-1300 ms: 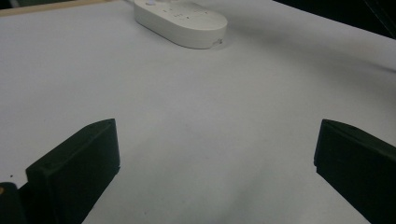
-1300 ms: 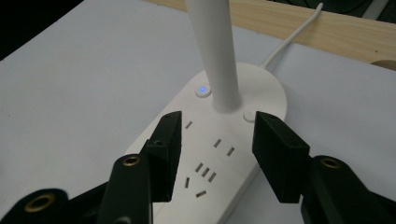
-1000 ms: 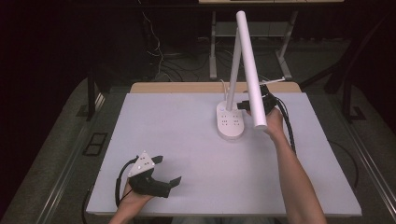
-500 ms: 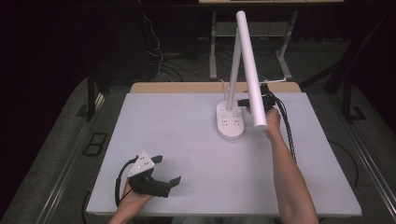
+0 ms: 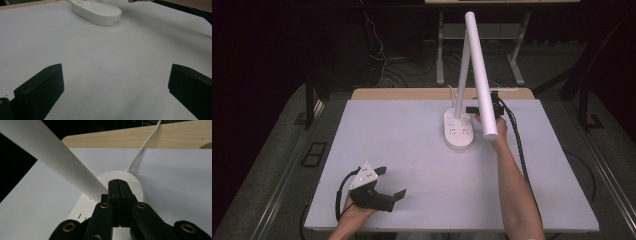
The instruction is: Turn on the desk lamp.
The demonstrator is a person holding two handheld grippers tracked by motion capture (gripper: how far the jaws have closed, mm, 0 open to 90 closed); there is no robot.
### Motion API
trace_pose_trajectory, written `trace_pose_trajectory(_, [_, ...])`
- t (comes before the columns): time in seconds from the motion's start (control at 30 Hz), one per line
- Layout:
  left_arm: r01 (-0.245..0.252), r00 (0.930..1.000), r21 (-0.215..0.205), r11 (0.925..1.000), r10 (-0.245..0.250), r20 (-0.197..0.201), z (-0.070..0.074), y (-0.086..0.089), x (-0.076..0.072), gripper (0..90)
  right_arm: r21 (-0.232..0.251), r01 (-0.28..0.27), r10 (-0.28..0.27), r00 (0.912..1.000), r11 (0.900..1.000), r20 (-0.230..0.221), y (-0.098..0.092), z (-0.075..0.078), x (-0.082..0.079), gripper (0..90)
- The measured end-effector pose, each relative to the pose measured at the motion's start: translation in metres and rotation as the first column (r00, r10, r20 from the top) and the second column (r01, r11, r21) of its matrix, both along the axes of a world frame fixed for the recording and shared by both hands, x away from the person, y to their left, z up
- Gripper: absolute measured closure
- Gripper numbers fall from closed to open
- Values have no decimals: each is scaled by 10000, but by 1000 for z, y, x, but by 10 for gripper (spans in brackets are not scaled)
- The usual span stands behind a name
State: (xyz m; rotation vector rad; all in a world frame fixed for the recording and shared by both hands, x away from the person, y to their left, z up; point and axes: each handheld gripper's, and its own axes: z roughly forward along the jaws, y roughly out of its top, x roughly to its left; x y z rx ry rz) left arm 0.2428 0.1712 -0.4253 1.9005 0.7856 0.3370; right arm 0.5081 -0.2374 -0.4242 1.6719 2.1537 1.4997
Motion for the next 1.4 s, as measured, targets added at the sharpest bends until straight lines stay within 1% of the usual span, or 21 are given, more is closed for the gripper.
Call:
trace_pose_trajectory(0.1, [4, 10000, -14, 10000, -4, 1, 0, 0, 0, 0, -39, 23, -23, 10000, 10000, 0, 1, -4, 2, 890])
trace_pose_trajectory(0.27, [-4, 10000, -47, 10000, 4, 13, 0, 0, 0, 0, 43, 72, -71, 9998, 10000, -211, 3, -10, 3, 890])
trace_pose_trajectory(0.37, [-8, 10000, -47, 10000, 8, -8, 0, 0, 0, 0, -39, 77, -78, 9995, 10000, -298, 6, -13, 3, 890])
trace_pose_trajectory(0.47, [-13, 10000, -61, 10000, 13, -12, 0, 0, 0, 0, -219, 27, -34, 9995, 9998, -311, 8, -16, 4, 890])
trace_pose_trajectory(0.57, [18, 10000, -22, 10000, -18, -12, 0, 0, 0, 0, 28, 56, -55, 9993, 10000, -373, 7, -18, 4, 892])
trace_pose_trajectory(0.73, [29, 10000, -26, 10000, -29, -13, 0, 0, -1, 0, -93, -21, 19, 9997, 10000, -255, 9, -18, 2, 894])
trace_pose_trajectory(0.9, [55, 10000, -28, 10000, -55, -12, 0, -1, -1, 0, 354, 166, -160, 9997, 9992, -169, 6, -24, 0, 895])
trace_pose_trajectory(0.93, [55, 10000, -28, 10000, -55, -12, 0, -1, -1, 0, 366, 172, -169, 9998, 9992, -94, 6, -25, -1, 895])
trace_pose_trajectory(1.03, [49, 10000, -29, 10000, -50, -26, -1, -1, -1, 0, 315, 170, -168, 9998, 9994, -48, 7, -24, -1, 895])
trace_pose_trajectory(1.1, [28, 10000, -42, 10000, -28, -38, -1, -1, -1, 0, 148, 187, -187, 9998, 9997, -46, 8, -22, -1, 893])
trace_pose_trajectory(1.13, [-16, 10000, -79, 10000, 16, -36, -1, 0, -1, 0, 195, 176, -174, 9998, 9997, -67, 7, -22, -1, 892])
trace_pose_trajectory(1.17, [-28, 10000, -99, 9999, 27, -32, -1, 0, -1, 0, 356, 152, -149, 9999, 9993, -85, 6, -22, -1, 892])
trace_pose_trajectory(1.23, [-26, 10000, -96, 10000, 26, -36, -1, 0, -1, 0, 330, 147, -143, 9998, 9993, -128, 5, -22, -1, 892])
trace_pose_trajectory(1.27, [-27, 10000, -94, 10000, 27, -38, -1, 0, -1, 0, 331, 90, -87, 9999, 9994, -82, 4, -21, -1, 892])
trace_pose_trajectory(1.3, [-21, 10000, -80, 10000, 20, -57, -1, 0, 0, 0, 377, -9, 6, 10000, 9993, 98, 1, -18, -2, 892])
trace_pose_trajectory(1.33, [-27, 10000, -80, 10000, 27, -65, -1, 0, 0, 0, 401, -18, 14, 10000, 9992, 90, 0, -16, -3, 892])
trace_pose_trajectory(1.4, [-10, 10000, -50, 10000, 10, -58, -1, 0, 0, 0, 405, -10, -1, 9996, 9992, 270, -3, -10, -4, 892])
